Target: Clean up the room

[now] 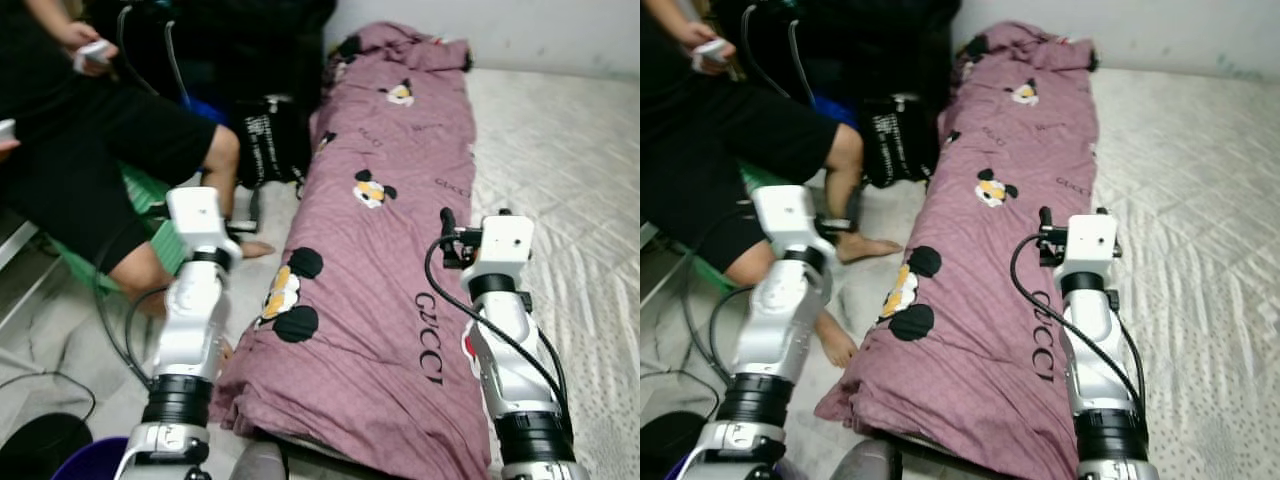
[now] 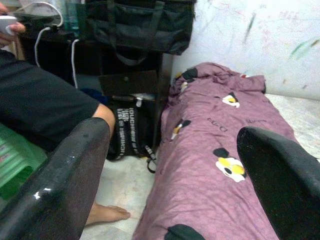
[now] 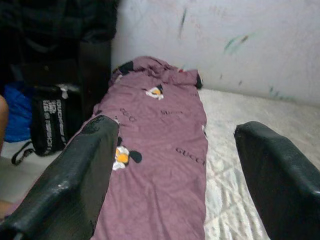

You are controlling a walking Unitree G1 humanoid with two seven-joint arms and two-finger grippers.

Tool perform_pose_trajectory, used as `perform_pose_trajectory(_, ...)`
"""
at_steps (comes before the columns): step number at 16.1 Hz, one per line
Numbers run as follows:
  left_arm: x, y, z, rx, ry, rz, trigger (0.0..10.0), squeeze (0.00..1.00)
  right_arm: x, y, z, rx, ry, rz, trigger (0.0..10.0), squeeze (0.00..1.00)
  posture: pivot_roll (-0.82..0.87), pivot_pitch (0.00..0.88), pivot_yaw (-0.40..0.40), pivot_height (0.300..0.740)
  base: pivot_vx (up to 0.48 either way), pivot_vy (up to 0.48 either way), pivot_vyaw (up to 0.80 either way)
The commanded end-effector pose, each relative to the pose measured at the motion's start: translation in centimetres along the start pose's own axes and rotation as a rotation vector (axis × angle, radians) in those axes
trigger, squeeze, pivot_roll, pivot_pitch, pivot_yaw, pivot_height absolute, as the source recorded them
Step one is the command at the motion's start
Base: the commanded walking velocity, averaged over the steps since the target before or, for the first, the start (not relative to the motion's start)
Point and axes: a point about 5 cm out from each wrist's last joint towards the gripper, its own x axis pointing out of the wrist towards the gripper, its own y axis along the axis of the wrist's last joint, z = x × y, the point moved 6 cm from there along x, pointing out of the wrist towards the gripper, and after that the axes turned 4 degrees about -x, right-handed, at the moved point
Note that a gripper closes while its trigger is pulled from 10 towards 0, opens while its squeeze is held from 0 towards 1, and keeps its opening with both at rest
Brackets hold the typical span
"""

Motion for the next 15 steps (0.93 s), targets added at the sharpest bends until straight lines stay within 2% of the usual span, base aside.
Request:
perform_pose_trajectory(1, -0.07, -0.24, -0.81, 0.020, 0.027, -0.016, 10.0, 0.00, -0.19, -0.13, -0.04, -0.009, -0.005, -0.003, 10.0, 0.00, -0.07, 0.000, 0.066, 0.740, 0.000, 0.000, 0.00)
perform_pose_trajectory(15, 0.01, -0.96, -0.31, 0.016, 0.029, -0.048, 10.0, 0.00, 0.08, -0.52, 0.26, 0.031, -0.028, -0.028, 10.0, 0.00, -0.07, 0.000, 0.059, 0.740, 0.000, 0.000, 0.00)
